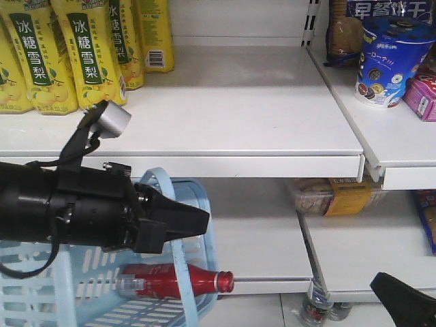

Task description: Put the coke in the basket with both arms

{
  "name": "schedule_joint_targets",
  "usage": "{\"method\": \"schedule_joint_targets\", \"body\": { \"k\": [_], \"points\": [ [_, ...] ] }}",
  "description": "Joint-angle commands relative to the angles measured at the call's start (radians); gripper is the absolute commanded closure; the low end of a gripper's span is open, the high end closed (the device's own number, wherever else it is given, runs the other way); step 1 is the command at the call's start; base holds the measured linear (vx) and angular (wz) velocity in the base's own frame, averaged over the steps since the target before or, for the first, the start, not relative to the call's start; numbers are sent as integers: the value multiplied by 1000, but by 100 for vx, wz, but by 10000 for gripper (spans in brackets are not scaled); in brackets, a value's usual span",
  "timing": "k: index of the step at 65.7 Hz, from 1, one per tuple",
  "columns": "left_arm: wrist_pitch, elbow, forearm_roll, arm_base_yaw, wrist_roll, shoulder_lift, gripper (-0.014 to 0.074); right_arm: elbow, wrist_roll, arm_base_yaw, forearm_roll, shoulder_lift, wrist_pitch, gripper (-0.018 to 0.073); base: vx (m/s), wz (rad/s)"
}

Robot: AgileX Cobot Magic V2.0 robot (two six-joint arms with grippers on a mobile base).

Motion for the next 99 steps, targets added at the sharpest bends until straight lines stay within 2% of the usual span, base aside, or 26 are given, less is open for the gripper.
{"method": "schedule_joint_targets", "body": {
  "k": [1, 7, 16, 23, 32, 45, 49, 61, 68, 72, 75, 82, 86, 99],
  "points": [
    [-92, -21, 35, -3, -18, -83, 602, -27, -6, -3, -5, 5, -28, 564, 0, 0],
    [-149, 44, 106, -3, -86, -138, 602, -27, -6, -3, -5, 5, -28, 564, 0, 0],
    [-310, 183, 160, -3, -177, -237, 602, -27, -6, -3, -5, 5, -28, 564, 0, 0],
    [-416, 302, 215, -3, -182, -312, 602, -27, -6, -3, -5, 5, -28, 564, 0, 0],
    [-511, 436, 346, -3, -207, -439, 602, -27, -6, -3, -5, 5, -28, 564, 0, 0],
    [-605, 604, 581, -3, -377, -630, 602, -27, -6, -3, -5, 5, -28, 564, 0, 0],
    [-644, 654, 632, -3, -437, -689, 602, -27, -6, -3, -5, 5, -28, 564, 0, 0],
    [-761, 825, 704, -3, -599, -857, 602, -27, -6, -3, -5, 5, -28, 563, 0, 0],
    [-799, 920, 739, -3, -658, -952, 602, -27, -6, -3, -5, 5, -27, 562, 0, 0],
    [-799, 952, 748, -2, -677, -1007, 602, -27, -6, -3, -5, 5, -27, 561, 0, 0],
    [-741, 944, 792, 2, -669, -1038, 602, -27, -6, -3, -5, 5, -27, 561, 0, 0],
    [-739, 947, 892, 26, -670, -1103, 602, -27, -6, -3, -5, 5, -28, 561, 0, 0],
    [-733, 948, 949, 57, -670, -1136, 602, -27, -6, -3, -5, 5, -28, 561, 0, 0],
    [-739, 948, 1058, 171, -669, -1229, 602, -27, -6, -3, -5, 5, -28, 561, 0, 0]
  ]
}}
